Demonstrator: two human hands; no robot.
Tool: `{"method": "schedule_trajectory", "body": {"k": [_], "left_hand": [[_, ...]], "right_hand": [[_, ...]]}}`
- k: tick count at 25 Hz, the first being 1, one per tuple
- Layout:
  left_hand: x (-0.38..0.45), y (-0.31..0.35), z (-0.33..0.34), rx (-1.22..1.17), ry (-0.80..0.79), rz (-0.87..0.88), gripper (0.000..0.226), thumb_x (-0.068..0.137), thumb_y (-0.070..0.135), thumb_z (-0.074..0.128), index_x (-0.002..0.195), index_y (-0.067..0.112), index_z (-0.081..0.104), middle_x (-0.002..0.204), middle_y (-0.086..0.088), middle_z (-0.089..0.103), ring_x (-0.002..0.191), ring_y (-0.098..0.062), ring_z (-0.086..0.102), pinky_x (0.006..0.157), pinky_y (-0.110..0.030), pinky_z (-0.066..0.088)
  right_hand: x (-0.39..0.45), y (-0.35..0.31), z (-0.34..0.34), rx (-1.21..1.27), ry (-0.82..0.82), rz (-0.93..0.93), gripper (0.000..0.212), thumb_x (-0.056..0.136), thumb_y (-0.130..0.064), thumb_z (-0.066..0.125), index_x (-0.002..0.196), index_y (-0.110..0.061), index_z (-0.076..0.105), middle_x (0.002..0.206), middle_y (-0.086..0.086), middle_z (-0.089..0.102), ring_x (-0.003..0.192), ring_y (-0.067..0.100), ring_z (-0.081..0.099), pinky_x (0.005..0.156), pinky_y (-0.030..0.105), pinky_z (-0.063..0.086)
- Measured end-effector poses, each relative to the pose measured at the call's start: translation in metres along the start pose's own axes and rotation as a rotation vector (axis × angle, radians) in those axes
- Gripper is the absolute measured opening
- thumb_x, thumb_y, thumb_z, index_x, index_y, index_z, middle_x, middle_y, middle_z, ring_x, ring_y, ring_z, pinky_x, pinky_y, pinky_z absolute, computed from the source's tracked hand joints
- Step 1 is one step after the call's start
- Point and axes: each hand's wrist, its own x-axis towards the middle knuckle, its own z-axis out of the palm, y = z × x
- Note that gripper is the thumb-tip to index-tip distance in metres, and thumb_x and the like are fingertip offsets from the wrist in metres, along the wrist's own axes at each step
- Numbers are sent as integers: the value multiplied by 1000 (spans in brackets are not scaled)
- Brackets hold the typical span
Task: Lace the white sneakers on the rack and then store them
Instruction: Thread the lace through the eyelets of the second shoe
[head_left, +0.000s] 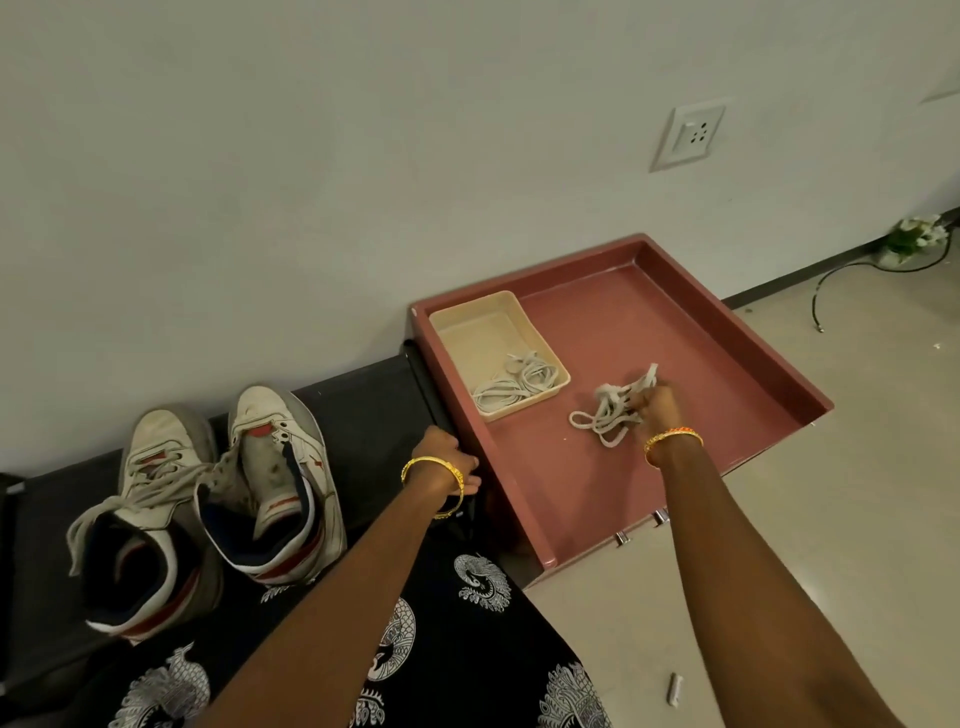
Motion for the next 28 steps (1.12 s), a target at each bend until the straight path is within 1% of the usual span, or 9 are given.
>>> {"method": "schedule_trajectory", "body": {"k": [4,7,10,14,17,19,21,25,28], "left_hand": [[4,-23,3,-128,8,57,12,91,9,58,102,8,52,97,-13,64,70,-20,66,55,-26,56],[-1,-17,7,-155,19,132,14,89,28,63,91,15,56,91,-7,65,77,-19,66,63,-27,55],[-6,-15,2,-84,-2,142,13,88,22,64,98,16,58,98,-6,66,81,-17,66,66,-27,55],[-29,-8,-16,-60,-46,226,13,93,13,55,105,13,60,92,-2,67,70,-11,63,60,-22,52],[-55,-7,-48,-49,89,437,11,93,9,53,98,11,63,84,-1,68,67,-11,63,56,-19,51],[-75,-18,-88,24,305,632,11,90,6,55,91,13,65,79,1,67,72,-12,65,66,-22,52],[-94,-36,-137,126,557,698,11,88,6,57,93,12,66,83,-1,67,76,-12,63,68,-17,47],[-116,-88,-227,230,999,395,38,80,9,62,117,4,57,116,-20,58,108,-36,52,85,-38,43],[-97,-125,-274,179,852,28,70,79,22,67,140,8,36,140,-23,37,127,-42,36,101,-50,37]], "right_hand": [[-7,5,1,-82,129,-112,45,90,12,40,130,-6,42,107,9,54,91,27,57,74,51,52],[-18,2,-3,-271,181,-238,56,85,12,50,135,-10,41,119,3,52,98,24,55,83,35,49],[-32,3,0,-402,302,-332,45,83,0,57,127,-10,53,124,10,59,111,31,56,91,34,45],[-71,5,30,-295,448,-561,12,77,-8,53,84,-7,62,87,12,64,90,35,59,82,43,49],[-130,6,81,-152,209,-590,14,82,-11,55,67,-10,56,66,9,56,67,27,54,63,36,47],[-174,13,129,-148,-138,-504,16,81,-18,60,66,-15,57,69,8,61,68,21,56,68,38,50],[-206,25,175,-418,-416,-410,11,79,-29,66,79,-19,63,83,4,66,80,22,62,79,37,51],[-244,74,240,-835,-621,-207,50,82,-27,65,125,-5,50,125,12,56,114,32,55,86,32,45],[-255,100,256,-976,-384,-297,32,89,-20,56,118,-5,56,120,18,60,110,35,57,86,37,48]]}}
